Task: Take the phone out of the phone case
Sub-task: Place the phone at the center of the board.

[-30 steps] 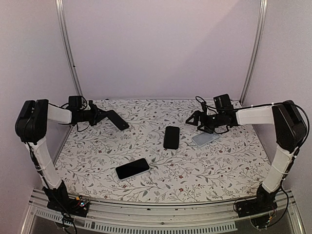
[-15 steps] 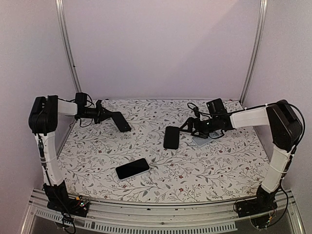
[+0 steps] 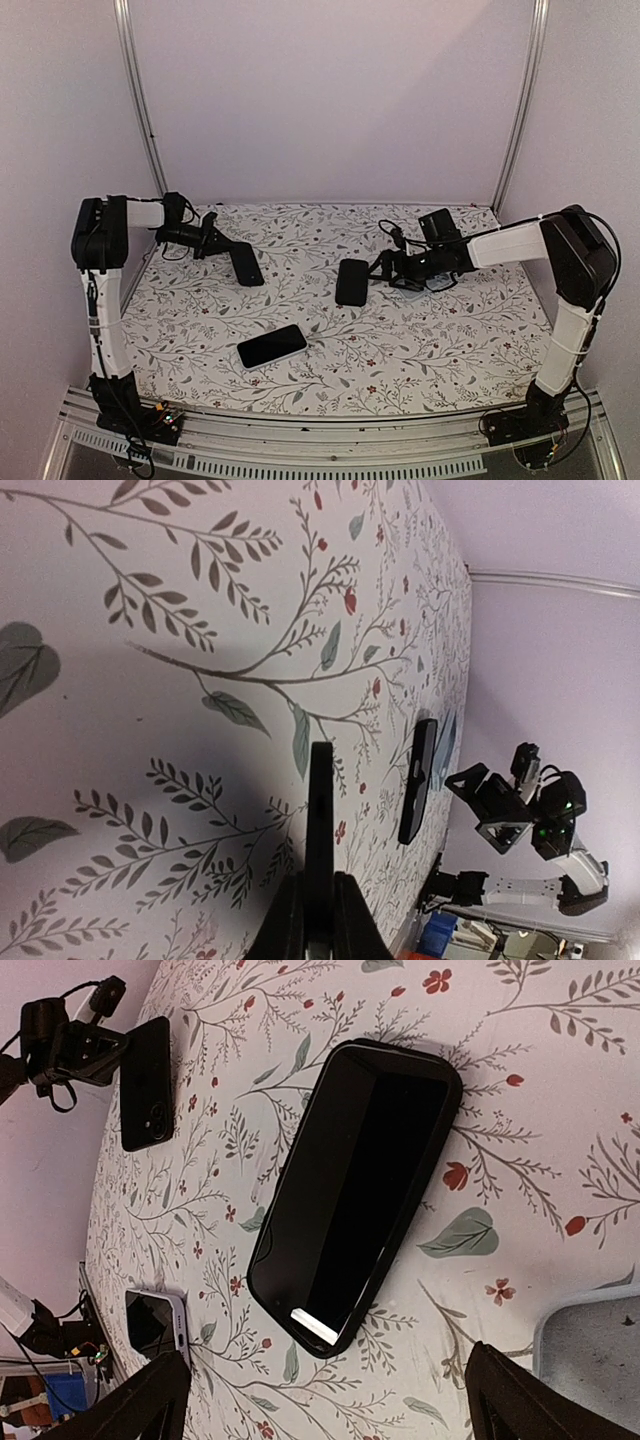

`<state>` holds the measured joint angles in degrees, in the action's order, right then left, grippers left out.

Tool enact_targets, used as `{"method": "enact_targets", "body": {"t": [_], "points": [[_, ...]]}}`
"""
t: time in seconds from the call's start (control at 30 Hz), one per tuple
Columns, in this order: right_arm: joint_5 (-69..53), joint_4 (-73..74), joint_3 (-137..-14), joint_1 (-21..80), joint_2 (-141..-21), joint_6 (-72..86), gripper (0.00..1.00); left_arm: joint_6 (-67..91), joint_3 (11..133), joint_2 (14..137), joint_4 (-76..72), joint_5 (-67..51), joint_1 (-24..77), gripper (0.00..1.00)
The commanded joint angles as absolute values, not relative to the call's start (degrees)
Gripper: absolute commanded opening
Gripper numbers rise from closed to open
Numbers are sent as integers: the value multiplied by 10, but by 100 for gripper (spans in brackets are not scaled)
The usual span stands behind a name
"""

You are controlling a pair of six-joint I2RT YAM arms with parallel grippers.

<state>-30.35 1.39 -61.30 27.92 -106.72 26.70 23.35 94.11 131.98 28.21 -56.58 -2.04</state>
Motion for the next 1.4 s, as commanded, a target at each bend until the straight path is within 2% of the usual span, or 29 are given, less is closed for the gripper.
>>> {"method": "enact_targets", "body": {"t": [0.0, 0.17, 0.33, 0.7, 0.87, 1.03, 1.37], "points": [[-309, 8, -611, 294, -1088, 256, 99, 145, 976, 1340, 370, -568, -21, 2], [-298, 11, -603, 301, -1093, 260, 99, 129, 998, 1354, 394, -539, -19, 12], [-280, 15, -584, 301, -1083, 262, 99, 126, 1026, 1357, 409, -502, -18, 27], [-221, 25, -556, 292, -1053, 266, 99, 129, 1141, 1412, 455, -435, -2, 28], [-207, 31, -546, 264, -1040, 269, 99, 137, 1165, 1388, 456, -381, 19, 38], [-189, 48, -535, 244, -1019, 262, 99, 144, 1142, 1334, 440, -341, 34, 43], [-143, 82, -496, 187, -983, 262, 99, 183, 995, 1198, 335, -324, 88, 51]]}}
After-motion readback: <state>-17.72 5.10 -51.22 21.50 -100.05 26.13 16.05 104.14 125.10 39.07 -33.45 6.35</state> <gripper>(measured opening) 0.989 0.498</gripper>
